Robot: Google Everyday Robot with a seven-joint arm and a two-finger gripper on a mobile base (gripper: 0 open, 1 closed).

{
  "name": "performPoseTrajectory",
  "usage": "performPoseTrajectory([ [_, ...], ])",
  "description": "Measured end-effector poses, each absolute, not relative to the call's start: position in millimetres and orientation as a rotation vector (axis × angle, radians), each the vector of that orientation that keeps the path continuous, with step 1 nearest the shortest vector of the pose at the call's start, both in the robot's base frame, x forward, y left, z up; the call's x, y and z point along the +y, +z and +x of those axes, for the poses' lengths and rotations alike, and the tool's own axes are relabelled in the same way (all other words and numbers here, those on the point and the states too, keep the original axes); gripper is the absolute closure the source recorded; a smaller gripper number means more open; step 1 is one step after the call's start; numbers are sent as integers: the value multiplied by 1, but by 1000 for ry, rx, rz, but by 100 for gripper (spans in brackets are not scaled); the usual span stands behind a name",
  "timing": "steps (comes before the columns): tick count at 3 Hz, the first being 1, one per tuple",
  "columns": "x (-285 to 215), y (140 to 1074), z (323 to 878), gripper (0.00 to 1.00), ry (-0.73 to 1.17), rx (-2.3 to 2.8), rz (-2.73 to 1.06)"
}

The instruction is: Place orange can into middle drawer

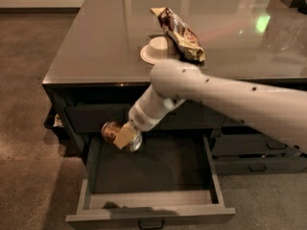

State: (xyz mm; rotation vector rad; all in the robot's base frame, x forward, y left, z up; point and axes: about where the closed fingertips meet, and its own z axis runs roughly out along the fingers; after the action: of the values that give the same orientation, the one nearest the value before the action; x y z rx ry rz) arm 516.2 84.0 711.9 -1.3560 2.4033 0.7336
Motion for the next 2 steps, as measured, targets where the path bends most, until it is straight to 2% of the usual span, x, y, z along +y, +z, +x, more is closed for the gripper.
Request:
performPoseTrajectory([
  [1,112,617,505,100,826,2419,-1342],
  [2,112,617,505,100,826,2419,-1342],
])
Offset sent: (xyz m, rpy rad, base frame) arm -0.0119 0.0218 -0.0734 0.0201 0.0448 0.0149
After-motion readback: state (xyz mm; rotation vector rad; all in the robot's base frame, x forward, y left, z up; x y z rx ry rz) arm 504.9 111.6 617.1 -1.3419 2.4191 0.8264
